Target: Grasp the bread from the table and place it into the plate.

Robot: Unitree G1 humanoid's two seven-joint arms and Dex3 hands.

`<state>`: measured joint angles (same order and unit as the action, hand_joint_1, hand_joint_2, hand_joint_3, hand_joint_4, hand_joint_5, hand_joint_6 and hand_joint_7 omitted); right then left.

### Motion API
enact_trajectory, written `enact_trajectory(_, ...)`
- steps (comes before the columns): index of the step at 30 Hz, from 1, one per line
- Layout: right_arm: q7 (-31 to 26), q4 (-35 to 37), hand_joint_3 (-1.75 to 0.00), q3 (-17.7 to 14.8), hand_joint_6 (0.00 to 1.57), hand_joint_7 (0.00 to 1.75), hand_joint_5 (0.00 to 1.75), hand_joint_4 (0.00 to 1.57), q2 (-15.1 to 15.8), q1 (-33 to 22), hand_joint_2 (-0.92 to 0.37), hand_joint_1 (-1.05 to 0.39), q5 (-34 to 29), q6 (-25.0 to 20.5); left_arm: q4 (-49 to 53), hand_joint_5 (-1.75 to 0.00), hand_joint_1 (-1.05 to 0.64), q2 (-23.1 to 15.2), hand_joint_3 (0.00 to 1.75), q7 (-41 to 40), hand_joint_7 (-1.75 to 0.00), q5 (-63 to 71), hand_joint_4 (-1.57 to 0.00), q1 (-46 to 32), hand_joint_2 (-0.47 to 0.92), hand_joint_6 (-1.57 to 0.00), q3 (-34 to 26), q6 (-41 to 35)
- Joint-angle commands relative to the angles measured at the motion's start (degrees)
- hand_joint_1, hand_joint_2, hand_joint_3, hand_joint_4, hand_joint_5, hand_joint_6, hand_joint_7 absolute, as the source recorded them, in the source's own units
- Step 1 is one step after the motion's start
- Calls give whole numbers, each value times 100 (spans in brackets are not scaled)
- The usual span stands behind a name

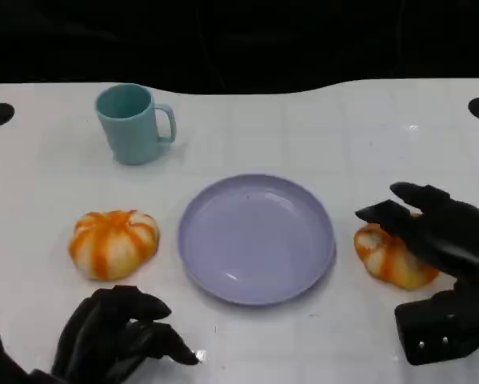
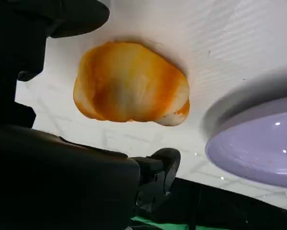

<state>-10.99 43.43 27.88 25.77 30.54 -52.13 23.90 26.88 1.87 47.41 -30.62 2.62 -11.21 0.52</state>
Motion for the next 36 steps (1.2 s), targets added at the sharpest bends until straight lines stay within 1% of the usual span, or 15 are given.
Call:
enact_trajectory(1,-51,403,-122,188,0,67,50,0,-91,293,24,-35,24,19,-14,-40,-93,-82,0,-42,-14,44,-157,-47,65,-157,-23,38)
enact_trajectory(3,-78,572,-119,280,0,69,56,0,-142,393,23,-35,20,31,-20,-40,-92,-82,0,-34,-14,39,-157,-48,65,-157,-19,31)
enact_trajectory(7,-190,885,-117,433,0,79,78,0,-210,550,22,-40,12,110,-20,-40,-91,-79,0,-14,-13,25,-157,-49,65,-157,-18,23)
enact_trajectory(12,-193,1199,-118,556,0,88,89,0,-293,718,20,-42,51,139,-17,-40,-89,-80,0,-7,-13,-11,-157,-39,65,-157,-24,-49)
enact_trajectory(16,-189,1439,-121,621,0,102,103,0,-372,866,20,-40,58,150,-5,-41,-90,-81,0,-12,-14,27,-157,-37,65,-157,-13,8)
enact_trajectory(18,-198,1594,-131,639,0,117,121,0,-413,941,25,-36,94,198,13,-41,-91,-78,0,-3,-14,24,-157,-27,65,-157,-16,16)
enact_trajectory(20,-283,1732,-137,675,0,124,130,0,-449,1000,27,-34,100,218,15,-41,-91,-74,0,-1,-14,24,-157,-27,65,-157,-17,27)
enact_trajectory(23,-482,1979,-152,704,0,147,160,0,-538,1092,32,-33,106,188,-19,-41,-91,-63,0,-28,-14,37,-157,-50,65,-157,-11,47)
enact_trajectory(26,-672,2127,-161,713,3,160,172,1,-585,1143,33,-32,110,198,-32,-41,-92,-59,0,-35,-14,54,-157,-65,65,-157,-4,80)
enact_trajectory(28,-879,2198,-165,720,8,166,174,4,-604,1159,34,-31,104,232,-38,-41,-92,-53,0,-41,-14,63,-157,-72,65,-157,-1,101)
enact_trajectory(30,-1090,2256,-173,734,24,172,174,28,-614,1174,37,-30,93,272,-35,-41,-92,-50,0,-35,-14,56,-157,-74,65,-157,-1,108)
enact_trajectory(31,-1182,2283,-174,747,27,173,175,33,-618,1183,37,-29,83,293,-39,-41,-92,-50,0,-39,-14,54,-157,-76,65,-157,1,103)
enact_trajectory(34,-1681,2378,-175,772,53,175,175,82,-616,1190,23,-36,63,503,-42,-40,-92,-50,0,-38,-14,49,-157,-79,65,-157,3,105)
enact_trajectory(35,-1808,2413,-175,786,57,175,175,90,-615,1196,19,-38,60,560,-40,-40,-92,-50,0,-37,-14,50,-157,-79,65,-157,4,108)
enact_trajectory(36,-1968,2442,-175,807,61,175,175,98,-616,1203,12,-43,42,604,-31,-40,-92,-48,0,-28,-14,45,-157,-76,65,-157,1,112)
